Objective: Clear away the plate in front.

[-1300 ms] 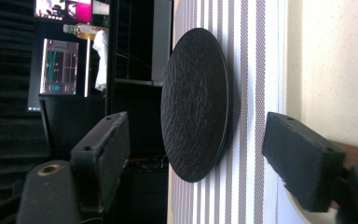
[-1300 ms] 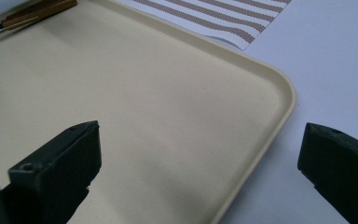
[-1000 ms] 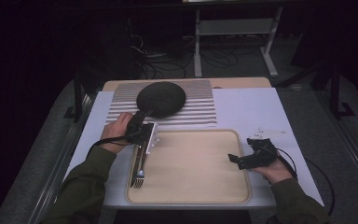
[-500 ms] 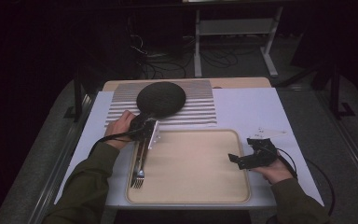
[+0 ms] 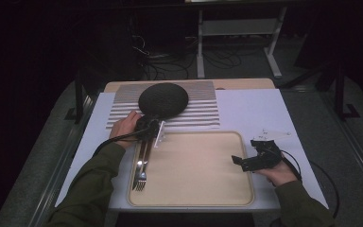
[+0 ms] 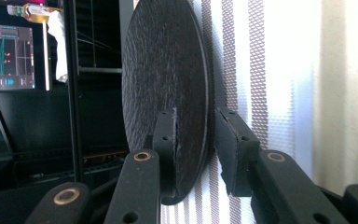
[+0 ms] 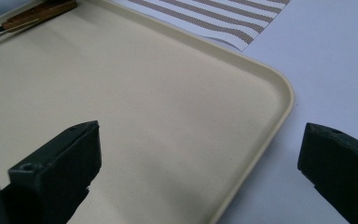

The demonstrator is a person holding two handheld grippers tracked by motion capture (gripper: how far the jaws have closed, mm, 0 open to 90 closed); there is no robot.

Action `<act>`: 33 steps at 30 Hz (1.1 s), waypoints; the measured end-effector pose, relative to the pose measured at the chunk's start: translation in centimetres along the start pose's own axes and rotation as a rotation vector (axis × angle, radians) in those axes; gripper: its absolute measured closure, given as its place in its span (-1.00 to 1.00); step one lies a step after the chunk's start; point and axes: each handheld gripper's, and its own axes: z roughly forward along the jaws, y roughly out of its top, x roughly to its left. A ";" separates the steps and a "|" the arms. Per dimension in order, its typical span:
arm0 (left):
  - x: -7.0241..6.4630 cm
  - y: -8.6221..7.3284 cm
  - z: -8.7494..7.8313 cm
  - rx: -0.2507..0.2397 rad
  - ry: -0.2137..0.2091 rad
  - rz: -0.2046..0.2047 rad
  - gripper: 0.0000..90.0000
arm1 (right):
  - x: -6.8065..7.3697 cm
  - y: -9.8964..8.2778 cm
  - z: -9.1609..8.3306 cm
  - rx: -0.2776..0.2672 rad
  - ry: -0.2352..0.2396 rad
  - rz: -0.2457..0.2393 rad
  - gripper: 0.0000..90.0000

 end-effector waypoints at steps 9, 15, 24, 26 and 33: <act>-0.3 0.3 0.9 0.014 -0.022 0.029 0.60 | -0.1 0.0 -0.1 -0.002 0.002 -0.001 -1.00; -0.6 0.1 1.6 0.031 -0.032 0.027 0.62 | -0.1 0.0 0.0 -0.001 0.002 0.000 -1.00; -0.4 0.3 2.5 0.053 -0.023 0.046 0.71 | -0.1 0.0 0.0 0.002 0.002 0.001 -1.00; -0.3 0.3 2.7 0.058 -0.022 0.046 0.73 | -0.1 0.0 0.0 0.000 0.002 0.001 -1.00; -0.5 0.1 3.4 0.088 -0.008 0.043 0.77 | -0.1 0.0 0.0 0.001 0.003 0.001 -1.00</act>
